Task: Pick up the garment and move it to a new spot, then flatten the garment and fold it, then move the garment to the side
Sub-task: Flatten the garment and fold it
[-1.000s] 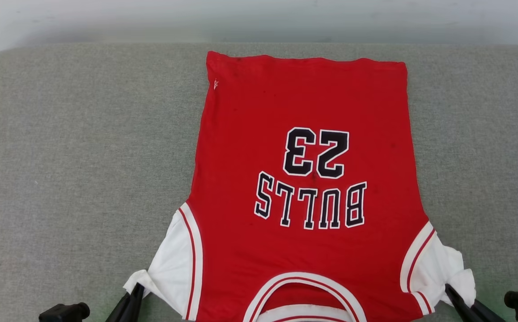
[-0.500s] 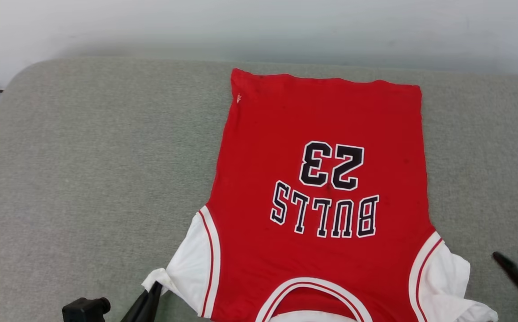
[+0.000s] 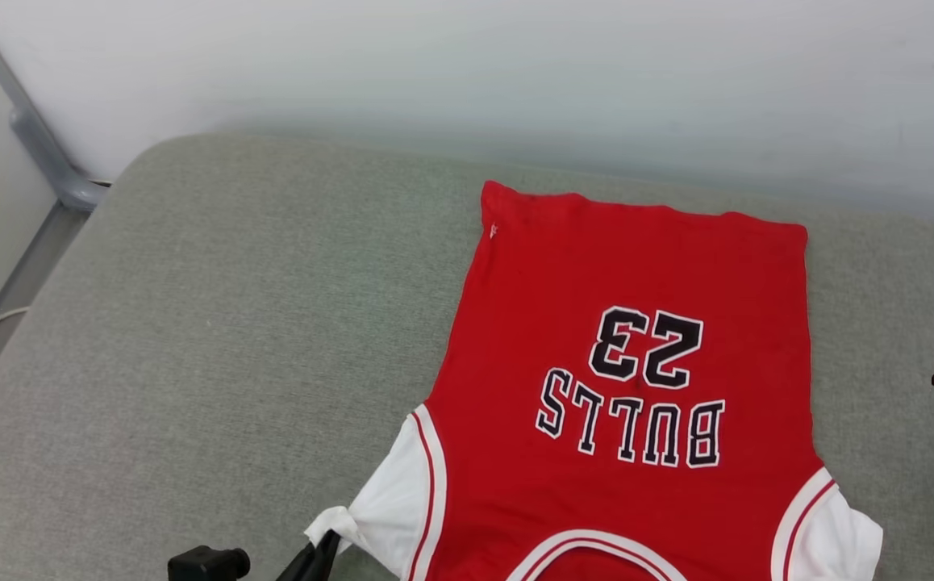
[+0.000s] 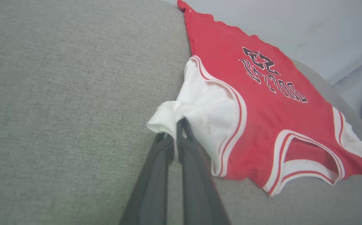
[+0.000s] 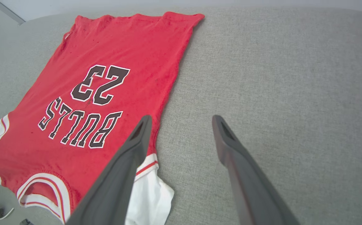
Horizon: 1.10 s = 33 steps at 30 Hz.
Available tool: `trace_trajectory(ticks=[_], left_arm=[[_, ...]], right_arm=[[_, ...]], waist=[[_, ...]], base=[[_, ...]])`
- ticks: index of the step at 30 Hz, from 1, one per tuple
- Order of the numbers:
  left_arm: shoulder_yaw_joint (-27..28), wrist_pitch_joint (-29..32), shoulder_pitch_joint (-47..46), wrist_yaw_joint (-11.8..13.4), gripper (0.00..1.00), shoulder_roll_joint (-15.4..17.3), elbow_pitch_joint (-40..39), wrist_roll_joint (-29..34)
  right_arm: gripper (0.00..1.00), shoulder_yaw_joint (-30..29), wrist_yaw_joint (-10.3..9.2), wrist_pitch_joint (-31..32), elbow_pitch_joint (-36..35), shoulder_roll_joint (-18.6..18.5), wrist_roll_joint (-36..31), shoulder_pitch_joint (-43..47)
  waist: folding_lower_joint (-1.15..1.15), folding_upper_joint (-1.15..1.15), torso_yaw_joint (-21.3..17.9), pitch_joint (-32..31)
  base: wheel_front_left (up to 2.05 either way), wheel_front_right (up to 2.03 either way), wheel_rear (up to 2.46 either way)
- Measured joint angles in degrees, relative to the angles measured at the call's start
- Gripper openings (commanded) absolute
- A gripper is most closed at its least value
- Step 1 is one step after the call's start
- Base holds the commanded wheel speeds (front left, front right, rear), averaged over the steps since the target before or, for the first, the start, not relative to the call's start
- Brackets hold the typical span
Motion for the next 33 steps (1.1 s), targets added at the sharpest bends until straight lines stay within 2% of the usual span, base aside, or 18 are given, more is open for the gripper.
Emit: trace_trajectory(ticks=[8, 14, 24, 33], left_arm=[[-2.96, 0.11, -0.66, -0.01, 0.00, 0.34, -0.07, -0.22], [-5.44, 0.10, -2.41, -0.08, 0.00, 0.49, -0.11, -0.83], [-9.15, -0.03, -5.83, -0.08, 0.00, 1.13, -0.07, -1.96], [-12.59, -0.08, -9.36, -0.09, 0.00, 1.70, 0.46, -2.18]], right_arm=[[1.00, 2.38, 0.00, 6.01, 14.43, 1.36, -5.12, -13.52], [1.00, 3.54, 0.00, 8.10, 21.56, 1.63, -8.03, -22.75], [1.00, 4.38, 0.00, 10.45, 29.91, 0.65, -13.59, -33.15], [1.00, 4.57, 0.00, 13.50, 33.77, 0.76, -18.35, -40.20]], waist=[[-0.01, 0.00, 2.65, -0.57], [0.00, 0.00, 4.42, 1.61], [0.00, 0.00, 7.71, 6.44], [0.00, 0.00, 10.46, 10.88]], base=[[0.00, 0.00, 0.00], [0.00, 0.00, 0.00], [0.00, 0.00, 0.00], [0.00, 0.00, 0.00]])
